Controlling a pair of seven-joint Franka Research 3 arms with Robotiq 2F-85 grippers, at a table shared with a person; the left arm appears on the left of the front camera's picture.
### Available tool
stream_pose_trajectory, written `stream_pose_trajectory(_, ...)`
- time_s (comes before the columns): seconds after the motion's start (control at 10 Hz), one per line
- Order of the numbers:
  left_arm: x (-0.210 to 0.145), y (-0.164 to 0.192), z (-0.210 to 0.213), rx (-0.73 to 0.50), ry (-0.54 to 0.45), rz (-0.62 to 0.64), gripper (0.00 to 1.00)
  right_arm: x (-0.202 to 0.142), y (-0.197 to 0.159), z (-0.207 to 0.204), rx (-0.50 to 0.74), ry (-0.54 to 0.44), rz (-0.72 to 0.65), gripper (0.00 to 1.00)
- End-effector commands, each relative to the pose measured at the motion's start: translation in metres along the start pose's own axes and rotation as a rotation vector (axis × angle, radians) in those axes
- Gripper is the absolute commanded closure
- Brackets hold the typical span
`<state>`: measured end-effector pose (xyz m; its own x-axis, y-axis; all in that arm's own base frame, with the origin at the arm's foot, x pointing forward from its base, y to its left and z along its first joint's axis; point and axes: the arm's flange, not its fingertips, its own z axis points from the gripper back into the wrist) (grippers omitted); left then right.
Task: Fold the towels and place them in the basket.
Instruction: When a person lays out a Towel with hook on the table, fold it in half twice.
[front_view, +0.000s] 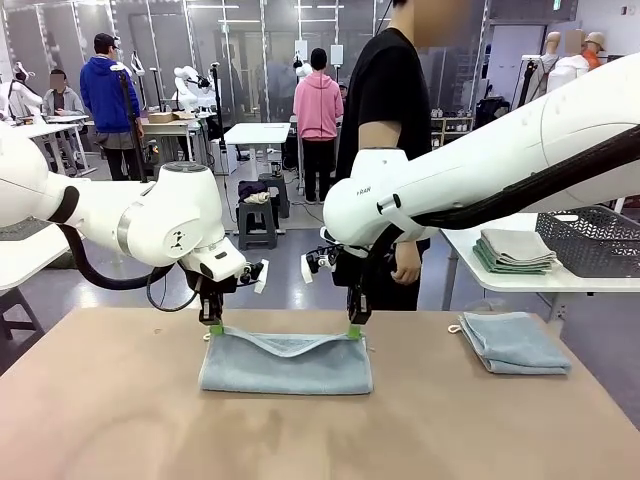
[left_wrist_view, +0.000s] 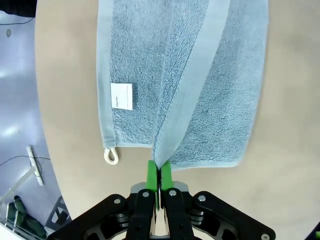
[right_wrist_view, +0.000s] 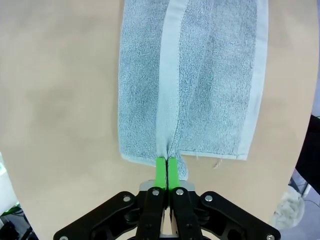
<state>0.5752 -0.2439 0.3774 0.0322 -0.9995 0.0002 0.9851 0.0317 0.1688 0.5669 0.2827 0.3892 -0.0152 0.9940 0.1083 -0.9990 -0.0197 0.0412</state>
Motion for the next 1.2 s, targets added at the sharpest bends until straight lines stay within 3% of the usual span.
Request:
stream_pose_trajectory(0.0,-0.002,-0.001,0.0,0.003,0.003,-0.013,0.96,-0.001,0.001,-0.002,-0.001,0.003,-0.001,0.99)
stream_pose_trajectory(0.5,0.01,0.009,-0.006,0.0,-0.025,-0.018,0.96,0.005,-0.021,-0.023,0.011,-0.024,0.028,0.99)
stream_pose_trajectory(1.1,0.0,0.045,-0.03,0.023,-0.016,0.061,0.96,-0.012,-0.058,-0.037,0.014,0.003,-0.048,0.99)
